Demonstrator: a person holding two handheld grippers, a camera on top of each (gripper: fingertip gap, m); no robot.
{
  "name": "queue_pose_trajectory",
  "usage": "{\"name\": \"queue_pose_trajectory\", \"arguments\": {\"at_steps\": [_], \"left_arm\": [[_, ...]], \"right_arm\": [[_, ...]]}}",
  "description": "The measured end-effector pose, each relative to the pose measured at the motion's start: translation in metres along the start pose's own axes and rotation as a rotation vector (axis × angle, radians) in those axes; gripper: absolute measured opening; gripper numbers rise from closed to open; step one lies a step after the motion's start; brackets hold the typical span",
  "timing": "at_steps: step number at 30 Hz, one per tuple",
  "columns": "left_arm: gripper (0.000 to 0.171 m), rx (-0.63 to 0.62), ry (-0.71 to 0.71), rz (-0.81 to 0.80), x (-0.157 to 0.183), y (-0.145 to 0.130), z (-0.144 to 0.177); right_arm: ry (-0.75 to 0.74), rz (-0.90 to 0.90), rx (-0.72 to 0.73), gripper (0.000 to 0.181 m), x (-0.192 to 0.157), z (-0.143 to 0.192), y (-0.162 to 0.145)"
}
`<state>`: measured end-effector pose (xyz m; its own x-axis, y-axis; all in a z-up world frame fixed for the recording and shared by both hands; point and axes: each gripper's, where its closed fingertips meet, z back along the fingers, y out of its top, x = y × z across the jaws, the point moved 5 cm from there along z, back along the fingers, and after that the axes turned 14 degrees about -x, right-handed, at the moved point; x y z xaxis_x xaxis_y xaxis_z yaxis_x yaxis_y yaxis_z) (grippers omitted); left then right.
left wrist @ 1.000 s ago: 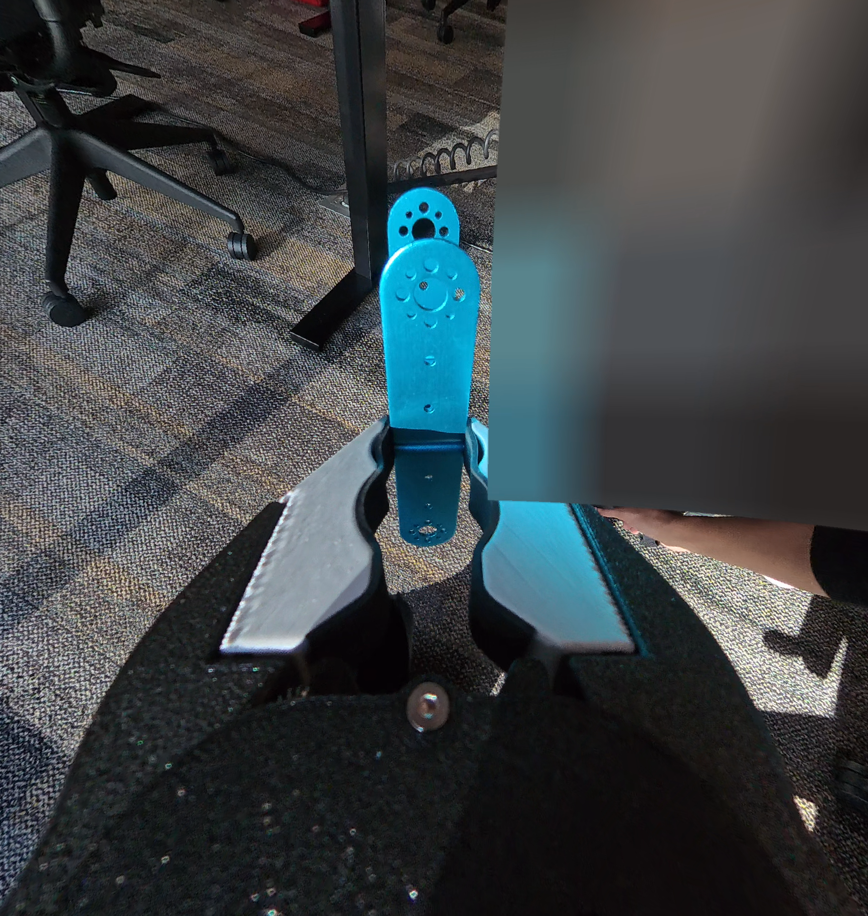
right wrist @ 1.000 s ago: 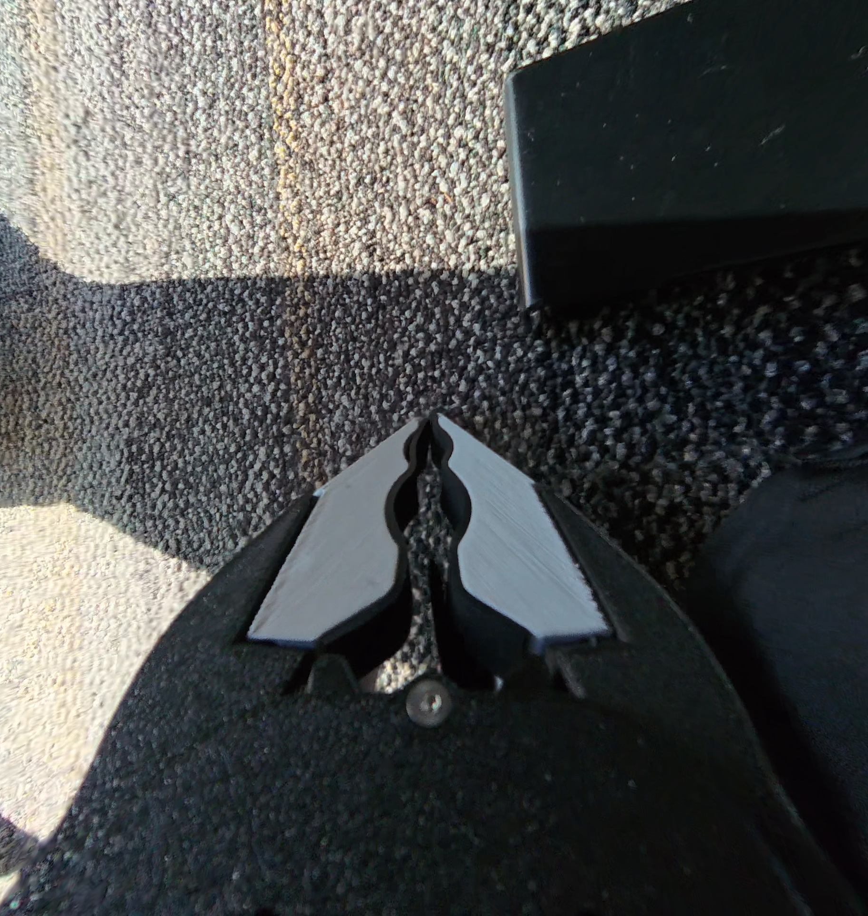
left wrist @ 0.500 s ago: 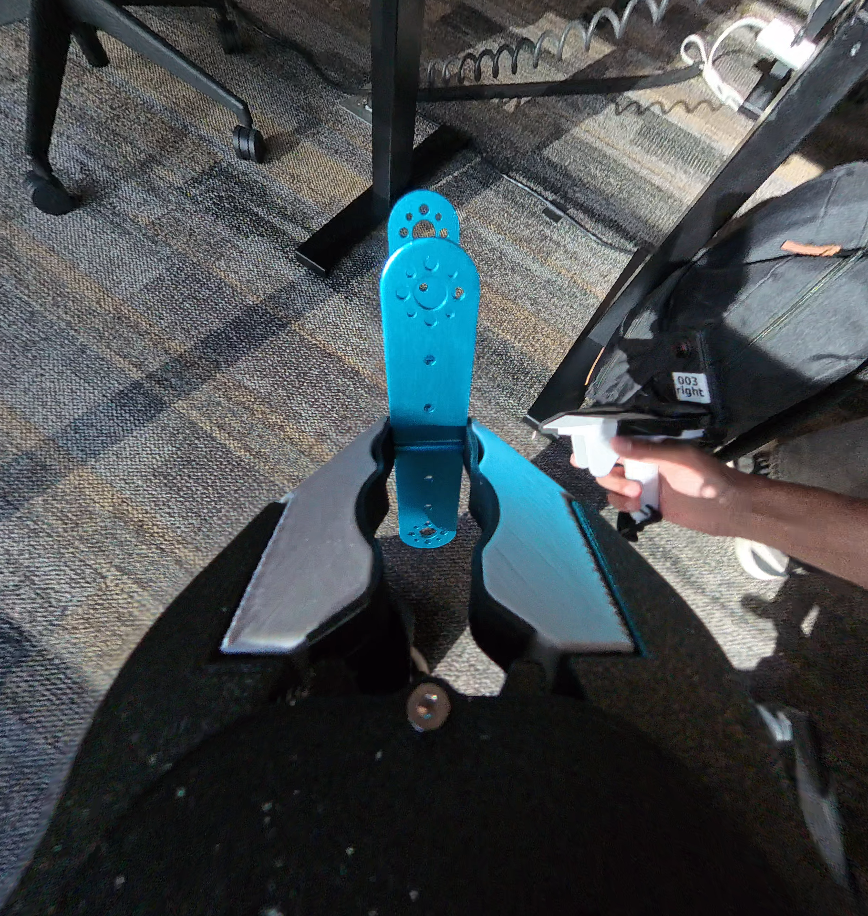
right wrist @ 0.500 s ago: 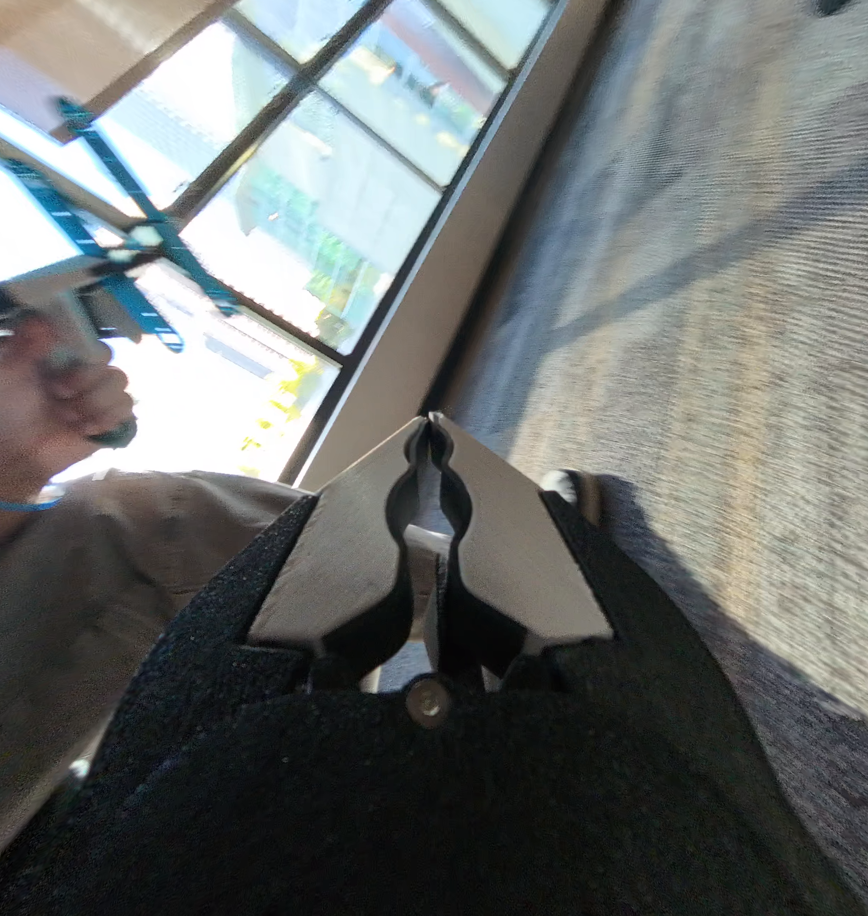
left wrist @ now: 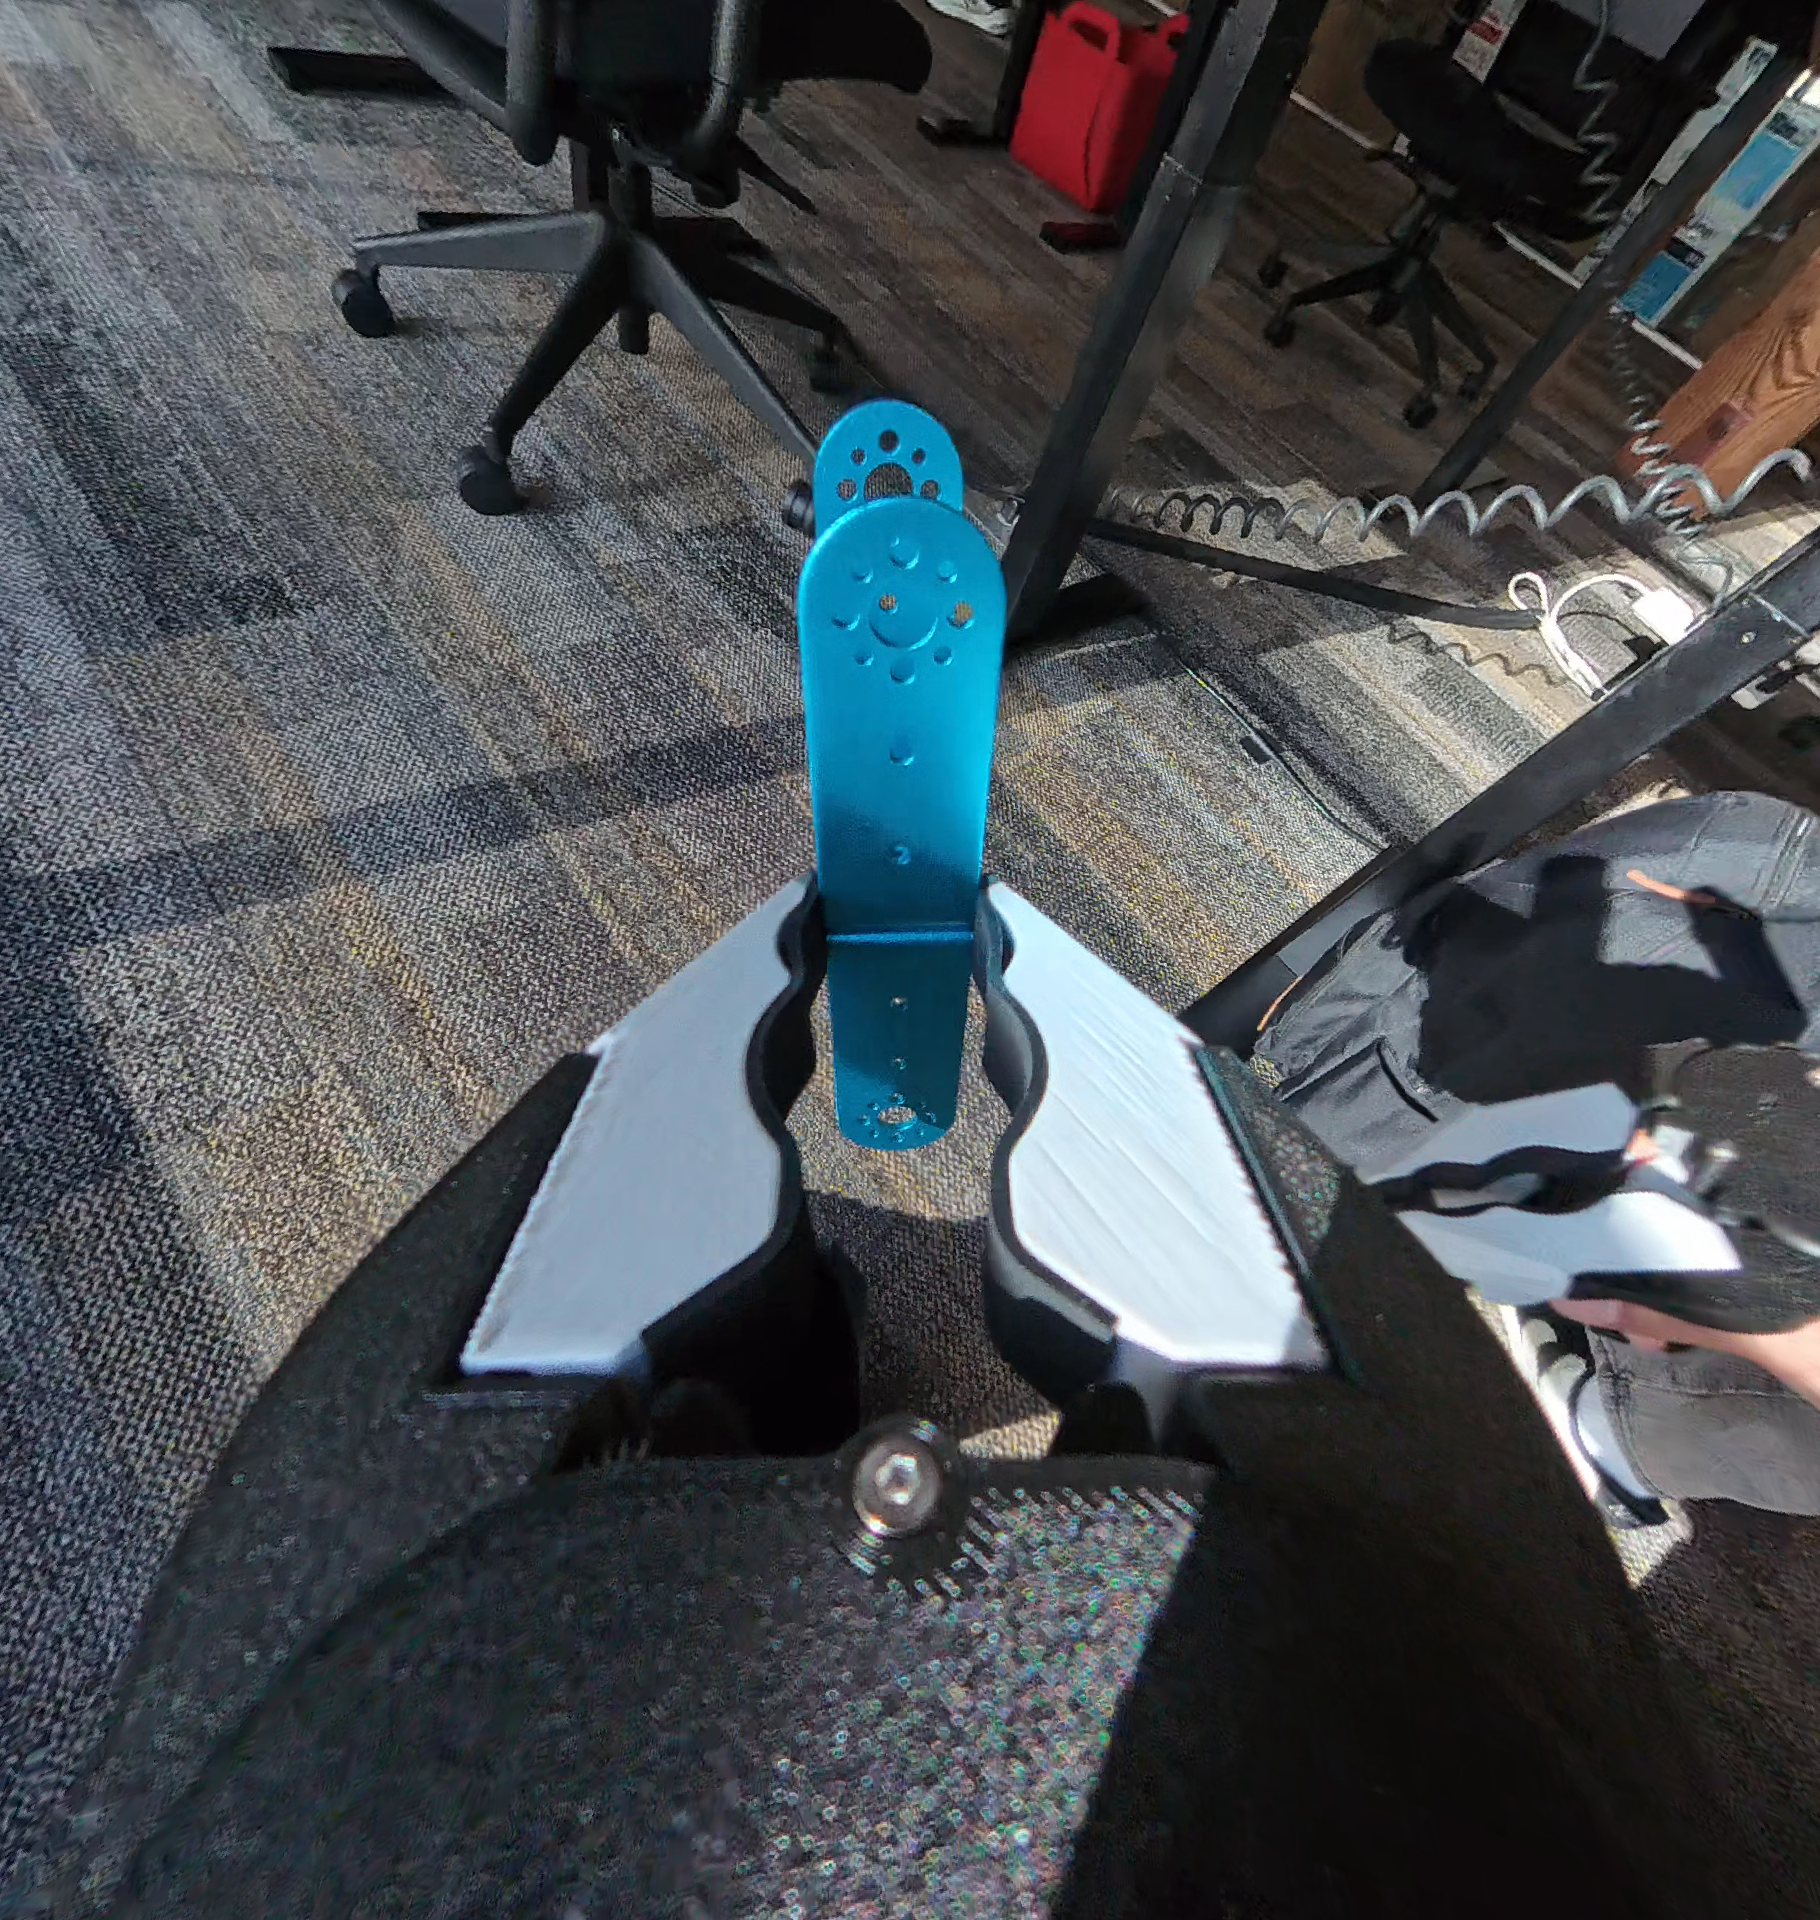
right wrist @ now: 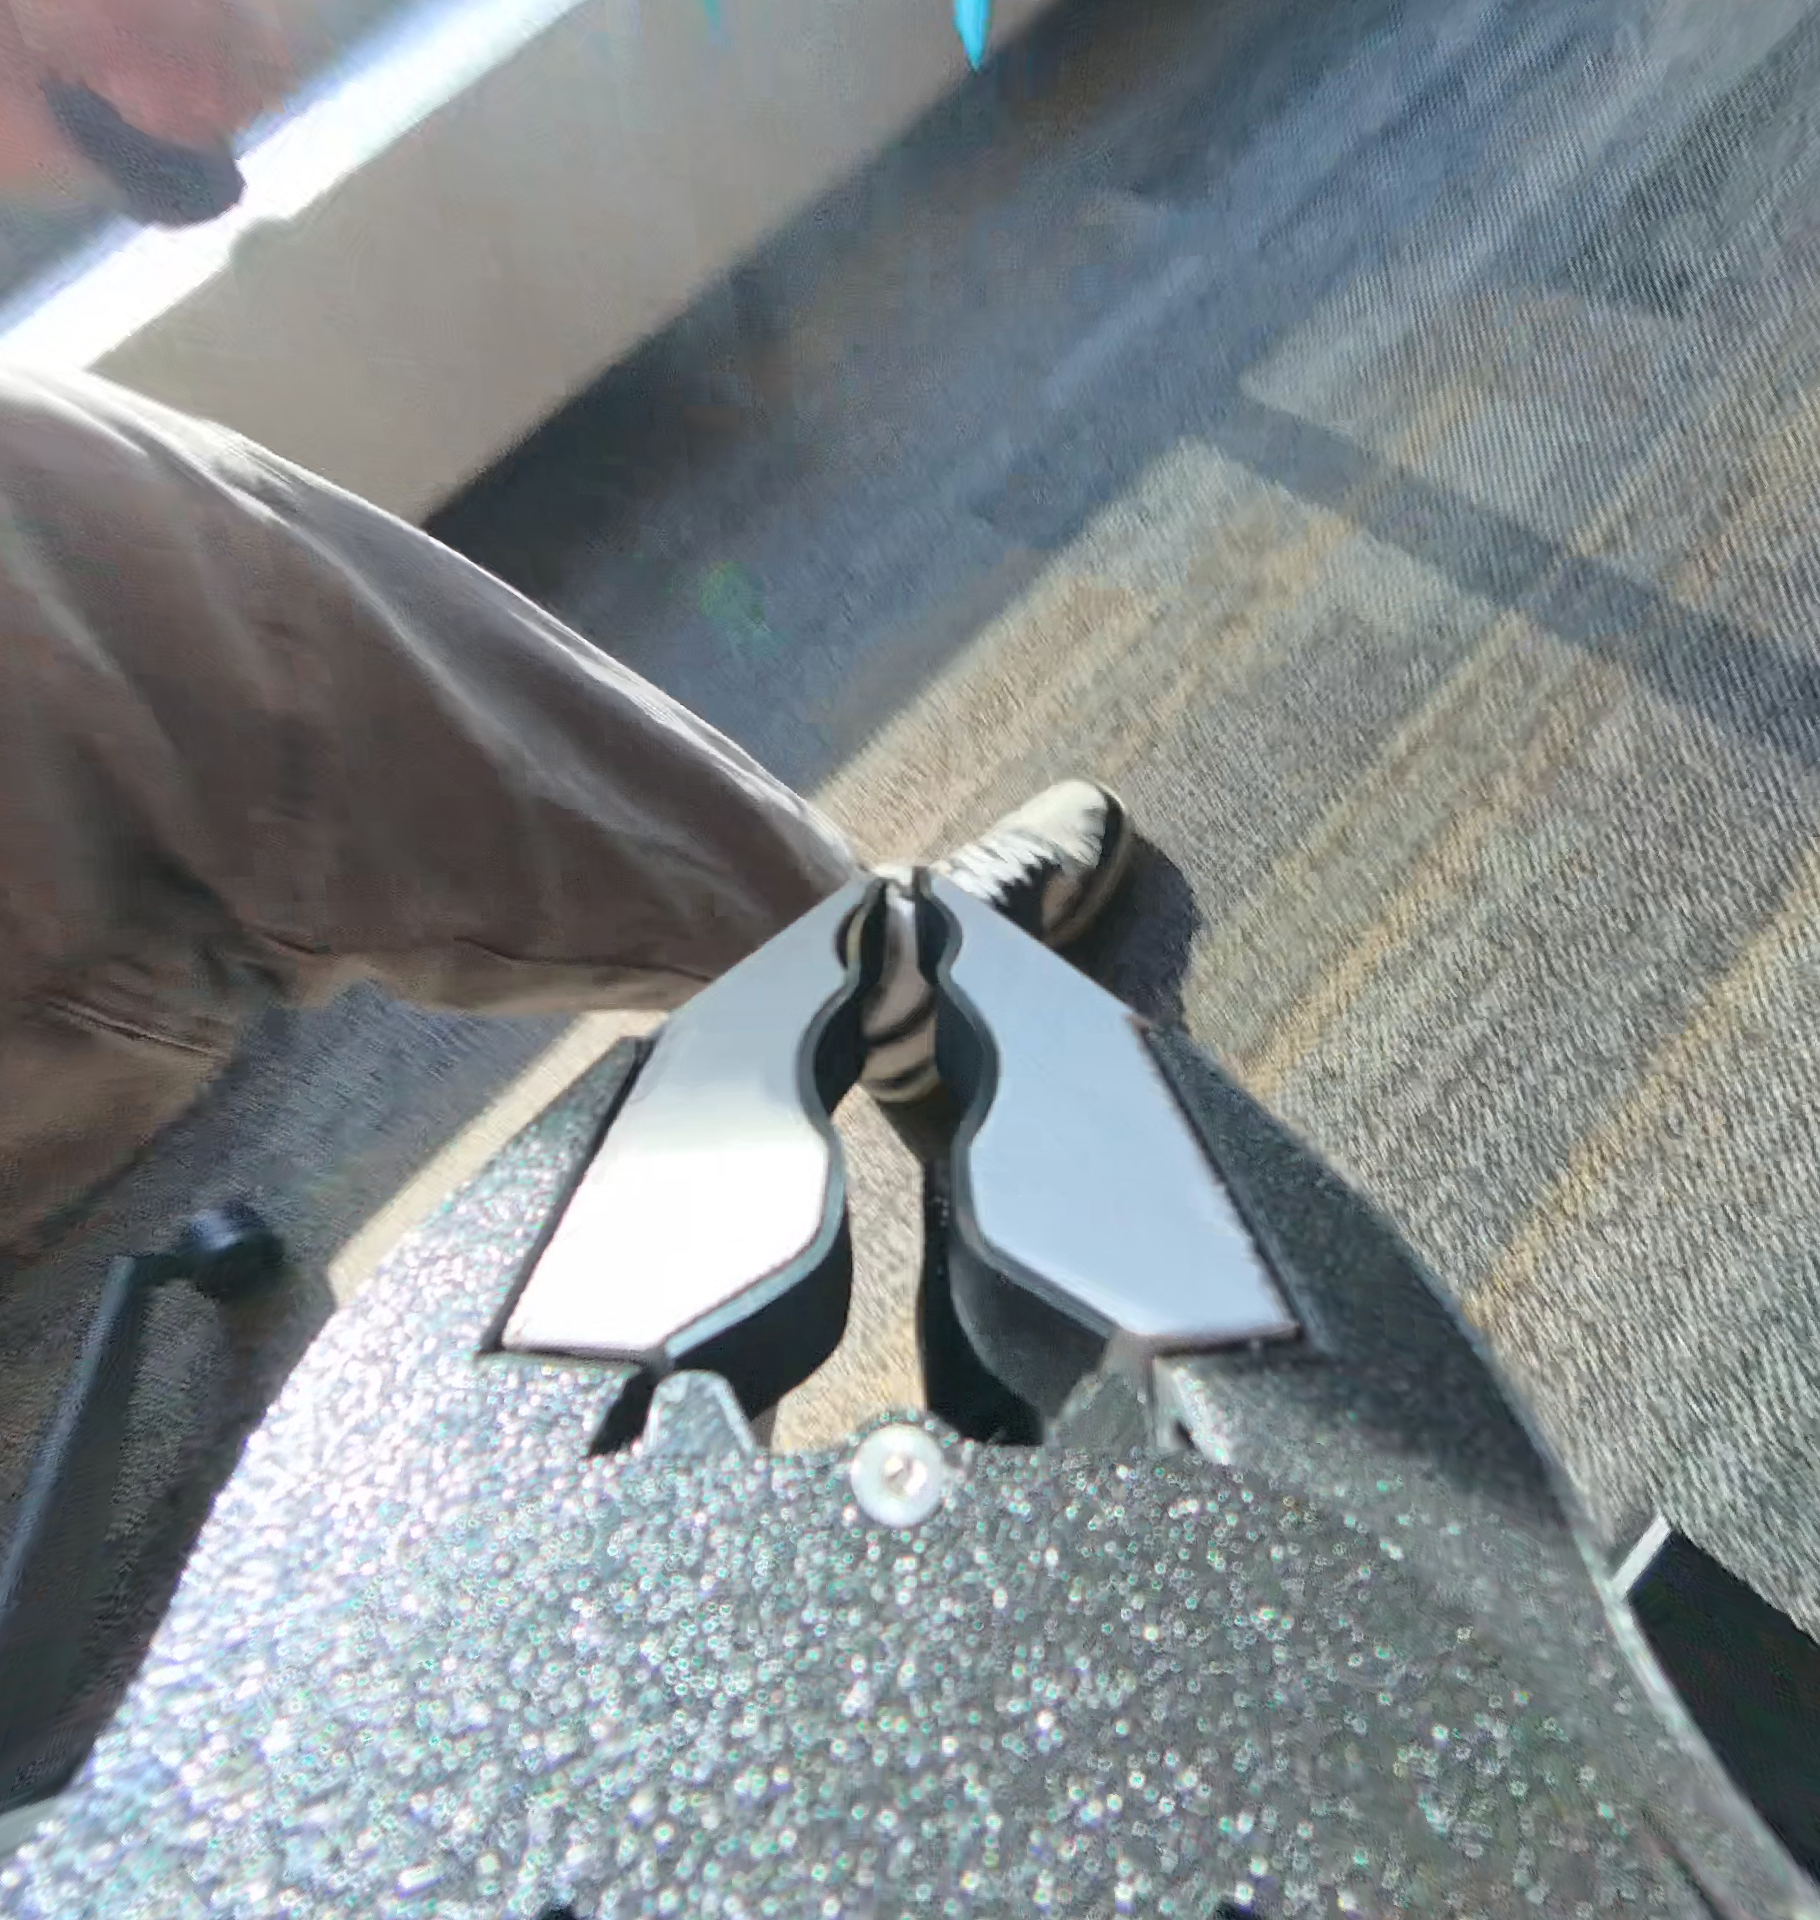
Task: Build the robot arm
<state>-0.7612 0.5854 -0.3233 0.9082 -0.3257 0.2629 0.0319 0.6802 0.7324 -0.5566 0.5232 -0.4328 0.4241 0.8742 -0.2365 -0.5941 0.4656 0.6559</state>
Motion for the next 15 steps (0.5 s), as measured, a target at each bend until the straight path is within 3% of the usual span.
{"name": "queue_pose_trajectory", "arguments": {"at_steps": [4,9,15], "left_arm": [[0.026,0.021,0.025,0.013,-0.007,-0.008,0.008],[0.026,-0.031,0.092,-0.029,-0.016,0.001,0.000],[0.026,-0.067,0.049,-0.049,-0.008,0.016,-0.015]], "right_arm": [[-0.143,-0.020,-0.170,0.012,0.052,-0.050,-0.072],[-0.214,-0.201,-0.279,0.012,0.121,-0.118,-0.172],[-0.227,-0.314,-0.440,0.014,0.159,-0.189,-0.291]]}}
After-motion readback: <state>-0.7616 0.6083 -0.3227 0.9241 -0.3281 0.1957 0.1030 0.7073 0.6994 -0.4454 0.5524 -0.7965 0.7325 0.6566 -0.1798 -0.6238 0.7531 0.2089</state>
